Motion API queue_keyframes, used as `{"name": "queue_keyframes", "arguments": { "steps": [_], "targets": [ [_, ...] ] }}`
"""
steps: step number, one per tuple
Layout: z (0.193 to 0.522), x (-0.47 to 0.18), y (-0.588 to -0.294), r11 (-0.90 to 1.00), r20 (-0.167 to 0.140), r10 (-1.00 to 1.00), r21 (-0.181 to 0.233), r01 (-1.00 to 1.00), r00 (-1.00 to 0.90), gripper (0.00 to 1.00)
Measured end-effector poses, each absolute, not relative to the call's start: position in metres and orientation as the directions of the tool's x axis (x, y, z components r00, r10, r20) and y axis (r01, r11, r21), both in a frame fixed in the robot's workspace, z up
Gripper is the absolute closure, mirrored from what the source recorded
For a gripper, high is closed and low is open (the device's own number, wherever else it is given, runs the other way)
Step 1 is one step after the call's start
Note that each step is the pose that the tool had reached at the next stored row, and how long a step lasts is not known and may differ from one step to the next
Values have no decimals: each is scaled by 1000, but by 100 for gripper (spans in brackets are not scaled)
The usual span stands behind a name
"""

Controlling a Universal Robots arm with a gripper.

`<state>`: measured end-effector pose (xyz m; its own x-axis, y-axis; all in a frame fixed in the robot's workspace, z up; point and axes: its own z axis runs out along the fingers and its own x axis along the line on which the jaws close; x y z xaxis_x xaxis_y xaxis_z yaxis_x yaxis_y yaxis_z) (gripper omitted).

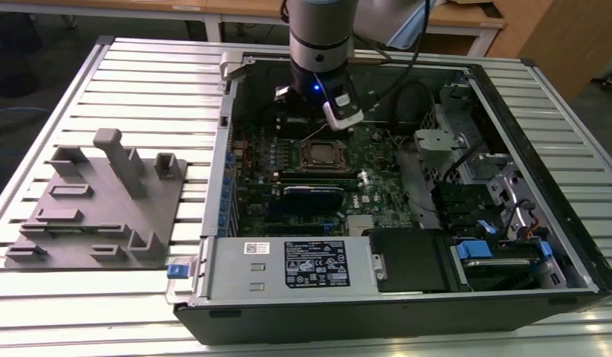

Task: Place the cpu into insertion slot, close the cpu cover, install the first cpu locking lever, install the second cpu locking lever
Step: 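Install the first cpu locking lever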

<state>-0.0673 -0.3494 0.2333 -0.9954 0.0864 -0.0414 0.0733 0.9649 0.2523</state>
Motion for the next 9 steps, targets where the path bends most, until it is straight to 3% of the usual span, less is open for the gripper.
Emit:
{"name": "queue_keyframes", "arguments": {
  "steps": [5,9],
  "targets": [
    [231,-67,-349,964,-65,87,258,67,-994,89],
    [230,-65,-349,964,-66,87,258,67,-994,89]
  ]
}}
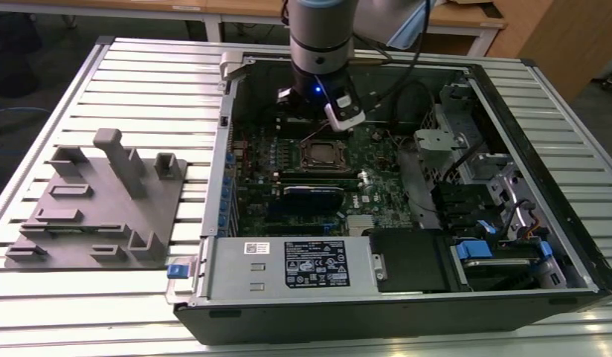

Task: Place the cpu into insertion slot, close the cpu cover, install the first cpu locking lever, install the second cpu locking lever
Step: 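Install the first cpu locking lever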

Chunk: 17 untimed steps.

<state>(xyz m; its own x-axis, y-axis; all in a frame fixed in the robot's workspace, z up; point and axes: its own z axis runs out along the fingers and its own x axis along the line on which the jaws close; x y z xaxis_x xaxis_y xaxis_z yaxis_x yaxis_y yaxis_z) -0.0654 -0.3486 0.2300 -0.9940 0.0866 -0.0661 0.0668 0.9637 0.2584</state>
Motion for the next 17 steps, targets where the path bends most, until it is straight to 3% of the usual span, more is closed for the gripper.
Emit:
{"name": "queue_keyframes", "arguments": {
  "steps": [17],
  "targets": [
    [227,-60,-344,964,-66,87,258,67,-994,89]
  ]
}}
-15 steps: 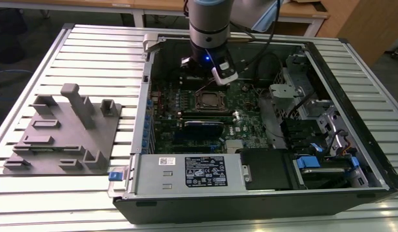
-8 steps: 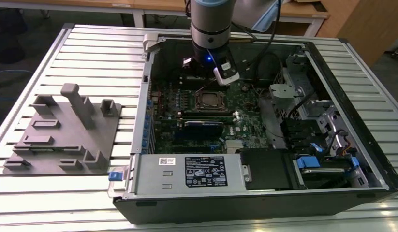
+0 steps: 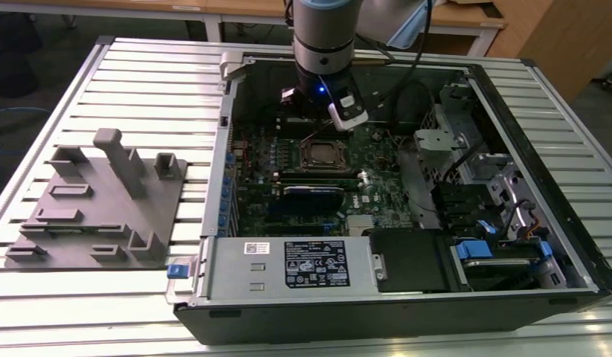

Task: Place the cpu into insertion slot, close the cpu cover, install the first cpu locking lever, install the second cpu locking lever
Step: 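Install the first cpu locking lever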

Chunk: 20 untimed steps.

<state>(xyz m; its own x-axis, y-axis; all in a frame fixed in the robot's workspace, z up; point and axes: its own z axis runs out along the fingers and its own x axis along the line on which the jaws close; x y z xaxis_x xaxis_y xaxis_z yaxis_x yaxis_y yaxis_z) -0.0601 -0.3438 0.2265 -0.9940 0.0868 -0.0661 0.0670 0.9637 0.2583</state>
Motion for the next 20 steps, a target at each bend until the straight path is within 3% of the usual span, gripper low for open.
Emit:
{"name": "queue_keyframes", "arguments": {
  "steps": [20],
  "targets": [
    [221,-58,-341,964,-66,87,258,67,-994,89]
  ]
}}
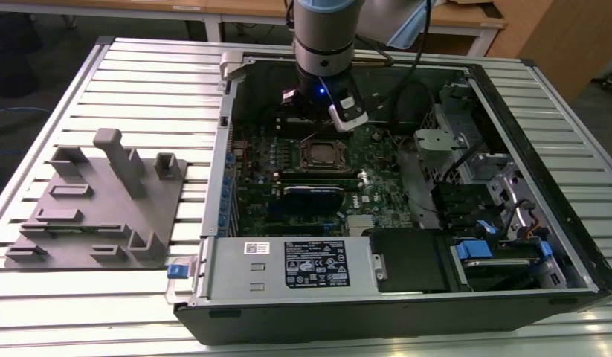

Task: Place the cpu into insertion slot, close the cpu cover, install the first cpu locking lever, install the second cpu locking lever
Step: 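Install the first cpu locking lever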

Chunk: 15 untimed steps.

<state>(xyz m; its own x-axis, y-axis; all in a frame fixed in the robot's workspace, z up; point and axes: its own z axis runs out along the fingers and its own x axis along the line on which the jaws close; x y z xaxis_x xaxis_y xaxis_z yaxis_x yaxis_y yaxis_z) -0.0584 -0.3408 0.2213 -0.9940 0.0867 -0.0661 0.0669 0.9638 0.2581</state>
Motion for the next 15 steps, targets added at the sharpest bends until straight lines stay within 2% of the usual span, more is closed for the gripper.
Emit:
{"name": "queue_keyframes", "arguments": {
  "steps": [15],
  "targets": [
    [217,-58,-338,965,-64,86,252,68,-994,89]
  ]
}}
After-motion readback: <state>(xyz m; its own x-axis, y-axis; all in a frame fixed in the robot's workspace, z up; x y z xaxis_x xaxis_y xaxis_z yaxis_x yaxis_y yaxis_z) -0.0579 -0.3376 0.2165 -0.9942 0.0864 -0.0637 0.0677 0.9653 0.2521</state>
